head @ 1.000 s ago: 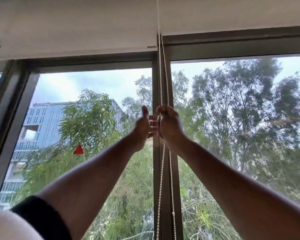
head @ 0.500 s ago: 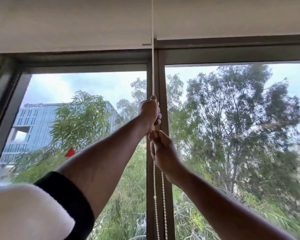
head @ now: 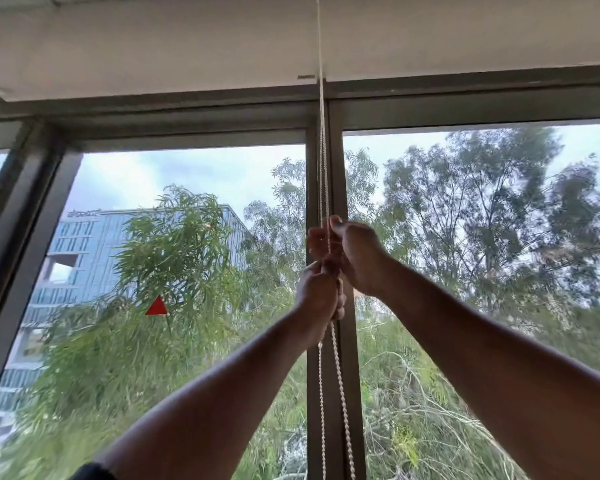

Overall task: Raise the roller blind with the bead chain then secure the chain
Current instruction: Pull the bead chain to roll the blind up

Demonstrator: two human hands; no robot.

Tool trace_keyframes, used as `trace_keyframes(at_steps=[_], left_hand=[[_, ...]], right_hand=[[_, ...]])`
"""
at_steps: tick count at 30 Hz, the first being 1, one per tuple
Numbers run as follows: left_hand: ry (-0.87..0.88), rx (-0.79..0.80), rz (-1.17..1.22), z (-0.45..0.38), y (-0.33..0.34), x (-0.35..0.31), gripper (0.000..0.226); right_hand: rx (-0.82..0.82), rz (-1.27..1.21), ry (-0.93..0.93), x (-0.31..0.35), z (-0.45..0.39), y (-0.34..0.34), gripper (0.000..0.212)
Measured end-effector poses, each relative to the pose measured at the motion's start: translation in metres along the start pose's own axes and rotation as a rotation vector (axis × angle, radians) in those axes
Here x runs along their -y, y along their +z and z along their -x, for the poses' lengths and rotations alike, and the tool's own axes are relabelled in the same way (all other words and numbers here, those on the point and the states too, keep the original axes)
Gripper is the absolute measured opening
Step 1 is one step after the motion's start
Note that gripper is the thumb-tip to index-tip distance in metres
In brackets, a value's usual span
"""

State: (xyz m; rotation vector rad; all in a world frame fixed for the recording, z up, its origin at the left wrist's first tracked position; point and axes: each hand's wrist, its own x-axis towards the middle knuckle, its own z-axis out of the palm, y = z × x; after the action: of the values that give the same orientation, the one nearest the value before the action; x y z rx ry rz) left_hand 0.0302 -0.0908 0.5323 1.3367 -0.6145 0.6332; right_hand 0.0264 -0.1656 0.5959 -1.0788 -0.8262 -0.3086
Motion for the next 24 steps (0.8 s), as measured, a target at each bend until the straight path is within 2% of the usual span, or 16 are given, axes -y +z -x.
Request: trace_keyframes(at_steps=[2,6,11,17,24], left_hand=[[-0.007,0.014,0.040,0.005,0.002,0.002,0.041],[0.002,0.024,0.011,0.015,-0.003,0.012,0.044],[0.011,0.053,0.028,0.025,-0.013,0.031,0.044],[-0.021,0.059,-0.050,0.045,-0.024,0.070,0.044],[-0.171,0.062,-0.002,0.099,-0.037,0.129,0.042]], right_hand=[[-0.034,-0.005,0.000,0.002,-0.007,0.013,0.024],[-0.130,0.137,-0.082,-0.018,-0.008,0.016,0.039],[-0.132,0.105,-0.098,-0.040,-0.001,0.014,0.035],[-0.068,0.164,-0.036,-0.072,0.029,-0.003,0.032],[-0.018,0.069,0.110,-0.132,0.086,-0.031,0.024]])
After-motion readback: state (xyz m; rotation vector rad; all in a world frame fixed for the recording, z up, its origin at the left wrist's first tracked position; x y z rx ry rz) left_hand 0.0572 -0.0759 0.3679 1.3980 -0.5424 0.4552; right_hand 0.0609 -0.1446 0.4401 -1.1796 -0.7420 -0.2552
